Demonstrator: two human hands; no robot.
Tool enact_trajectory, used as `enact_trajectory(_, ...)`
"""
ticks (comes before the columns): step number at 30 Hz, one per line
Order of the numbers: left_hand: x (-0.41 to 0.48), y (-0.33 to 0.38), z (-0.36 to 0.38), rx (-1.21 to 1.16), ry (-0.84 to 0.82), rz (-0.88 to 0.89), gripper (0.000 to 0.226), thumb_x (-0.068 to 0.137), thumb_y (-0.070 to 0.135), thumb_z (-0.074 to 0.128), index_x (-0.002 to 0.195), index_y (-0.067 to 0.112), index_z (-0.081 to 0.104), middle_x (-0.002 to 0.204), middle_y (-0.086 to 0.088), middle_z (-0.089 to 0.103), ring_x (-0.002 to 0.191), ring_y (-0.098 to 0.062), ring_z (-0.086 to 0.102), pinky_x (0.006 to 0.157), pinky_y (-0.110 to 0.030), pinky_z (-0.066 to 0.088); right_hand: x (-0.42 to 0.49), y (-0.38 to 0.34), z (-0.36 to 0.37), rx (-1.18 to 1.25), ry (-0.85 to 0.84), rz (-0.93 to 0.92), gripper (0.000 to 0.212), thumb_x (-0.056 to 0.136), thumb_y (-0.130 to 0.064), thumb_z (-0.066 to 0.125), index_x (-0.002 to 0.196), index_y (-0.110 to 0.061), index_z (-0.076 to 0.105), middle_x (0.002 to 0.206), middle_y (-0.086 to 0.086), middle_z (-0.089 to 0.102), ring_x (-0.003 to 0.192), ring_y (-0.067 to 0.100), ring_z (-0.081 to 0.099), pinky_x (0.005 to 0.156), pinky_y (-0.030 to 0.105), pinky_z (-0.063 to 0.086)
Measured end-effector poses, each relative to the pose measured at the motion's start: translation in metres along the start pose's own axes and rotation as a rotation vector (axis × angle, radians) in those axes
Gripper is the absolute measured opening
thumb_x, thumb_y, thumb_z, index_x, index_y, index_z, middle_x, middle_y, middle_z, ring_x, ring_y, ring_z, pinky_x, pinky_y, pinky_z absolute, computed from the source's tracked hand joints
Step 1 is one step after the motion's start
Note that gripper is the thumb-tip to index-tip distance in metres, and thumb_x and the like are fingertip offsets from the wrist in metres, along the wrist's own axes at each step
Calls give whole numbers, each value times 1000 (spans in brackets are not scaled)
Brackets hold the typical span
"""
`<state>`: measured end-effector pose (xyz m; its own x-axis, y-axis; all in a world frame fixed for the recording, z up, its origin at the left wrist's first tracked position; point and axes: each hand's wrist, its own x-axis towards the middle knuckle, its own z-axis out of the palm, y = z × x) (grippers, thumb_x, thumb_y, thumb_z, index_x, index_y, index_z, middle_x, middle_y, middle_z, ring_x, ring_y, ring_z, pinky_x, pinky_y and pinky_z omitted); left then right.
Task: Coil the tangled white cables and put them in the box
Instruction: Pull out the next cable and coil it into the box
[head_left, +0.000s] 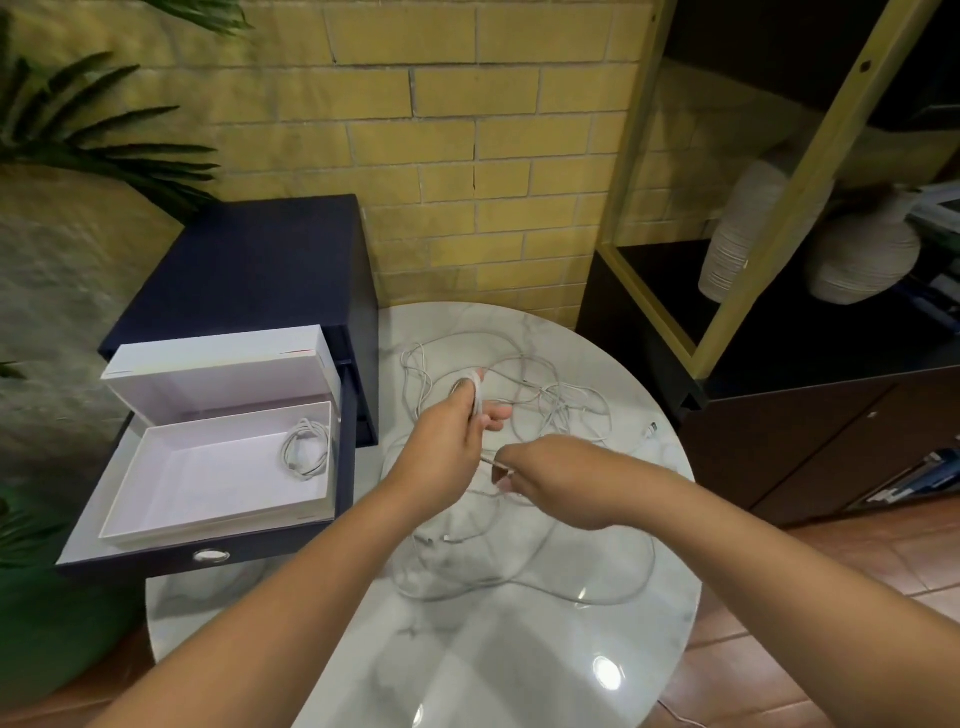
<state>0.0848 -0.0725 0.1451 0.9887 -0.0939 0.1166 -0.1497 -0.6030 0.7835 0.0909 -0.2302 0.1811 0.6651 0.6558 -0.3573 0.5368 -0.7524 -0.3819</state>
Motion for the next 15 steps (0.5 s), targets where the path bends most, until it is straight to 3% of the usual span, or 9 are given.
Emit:
enact_trajectory(3, -5, -10, 1, 116, -108, -7, 45, 102, 12, 35, 146, 15, 29, 107, 7, 64, 96, -3, 60, 85, -18, 48, -1, 7, -17, -71, 159, 11, 17, 99, -31, 47, 112, -20, 48, 87, -7, 58, 80, 18, 53, 64, 32, 41)
enact_trajectory(5, -8, -13, 1, 133, -147, -10, 43, 103, 21, 34, 146, 16, 30, 99, 6, 65, 91, 0, 59, 80, -13, 46, 1, 16, -23, -113, 265, 28, 13, 97, -33, 51, 102, -21, 48, 83, -2, 60, 77, 20, 55, 65, 36, 46)
enact_trajectory(7, -9, -15, -1, 148, -171, -17, 42, 102, 36, 35, 140, 16, 37, 94, 8, 66, 88, 1, 59, 80, -18, 47, 3, 24, -27, -140, 333, 33, 12, 96, -32, 52, 94, -20, 51, 81, -7, 58, 75, 17, 55, 65, 37, 48)
enact_trajectory(10, -8, -16, -5, 188, -230, -12, 35, 99, 47, 38, 114, 17, 48, 98, 0, 69, 90, 2, 62, 82, -28, 50, 4, 30, -30, -161, 392, -16, 13, 98, -29, 51, 92, -18, 56, 87, -13, 58, 78, 11, 54, 66, 31, 45)
enact_trajectory(12, -7, -15, -6, 218, -240, 1, 24, 100, 44, 38, 97, 23, 49, 91, 4, 69, 98, -4, 62, 82, -32, 51, 4, 32, -28, -157, 428, -52, 17, 98, -29, 49, 94, -16, 59, 91, -10, 59, 81, 10, 53, 69, 31, 45)
enact_trajectory(15, -8, -9, -8, 185, -228, 13, 29, 102, 37, 34, 77, 26, 44, 71, 9, 60, 73, -6, 58, 71, -31, 47, 5, 37, -25, -143, 471, -72, 18, 99, -25, 47, 99, -15, 62, 95, -4, 63, 85, 14, 56, 72, 33, 46)
